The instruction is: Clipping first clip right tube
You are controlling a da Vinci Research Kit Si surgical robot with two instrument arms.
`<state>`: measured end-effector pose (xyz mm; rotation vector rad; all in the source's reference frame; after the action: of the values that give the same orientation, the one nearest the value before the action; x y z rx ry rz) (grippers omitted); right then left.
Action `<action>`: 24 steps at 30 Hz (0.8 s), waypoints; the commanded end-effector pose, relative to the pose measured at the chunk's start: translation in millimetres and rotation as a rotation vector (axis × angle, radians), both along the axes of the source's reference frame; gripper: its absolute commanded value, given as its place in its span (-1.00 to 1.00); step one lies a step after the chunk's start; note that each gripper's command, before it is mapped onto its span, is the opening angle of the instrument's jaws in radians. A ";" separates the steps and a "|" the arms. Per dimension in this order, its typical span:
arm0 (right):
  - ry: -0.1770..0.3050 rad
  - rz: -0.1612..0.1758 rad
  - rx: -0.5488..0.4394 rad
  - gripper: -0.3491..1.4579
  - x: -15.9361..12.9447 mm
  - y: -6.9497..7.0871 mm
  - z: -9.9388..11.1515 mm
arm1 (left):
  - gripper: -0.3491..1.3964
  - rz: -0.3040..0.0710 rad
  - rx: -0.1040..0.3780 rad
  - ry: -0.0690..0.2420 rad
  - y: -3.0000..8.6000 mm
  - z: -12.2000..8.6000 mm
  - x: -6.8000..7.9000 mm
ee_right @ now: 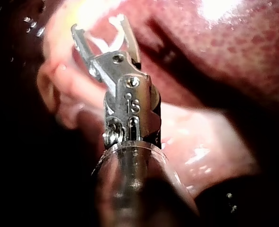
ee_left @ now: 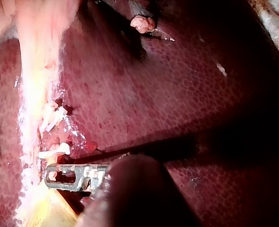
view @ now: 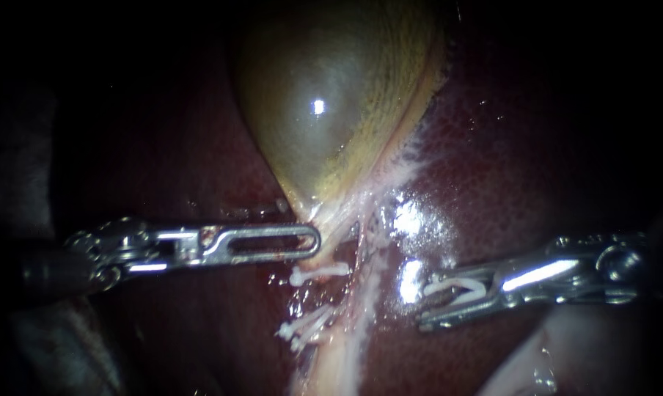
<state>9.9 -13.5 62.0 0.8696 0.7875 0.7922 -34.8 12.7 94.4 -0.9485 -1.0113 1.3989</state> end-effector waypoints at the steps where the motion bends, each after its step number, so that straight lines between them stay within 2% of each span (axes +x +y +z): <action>1: 0.000 0.000 0.000 -0.03 0.0 0.0 0.0 | -1.00 0.002 0.001 -0.002 -0.1 -0.1 0.0; 12: -0.007 0.012 -0.002 -0.03 2.0 0.0 0.7 | -1.00 0.009 0.006 -0.008 -0.3 -1.2 1.2; 24: -0.019 0.034 -0.012 -0.01 5.8 -0.6 3.5 | -1.00 0.023 0.019 -0.004 -0.5 -2.9 3.1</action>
<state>15.9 -14.2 65.7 0.8367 0.7921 0.8249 -31.6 12.2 91.3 -0.9279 -1.0399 1.4038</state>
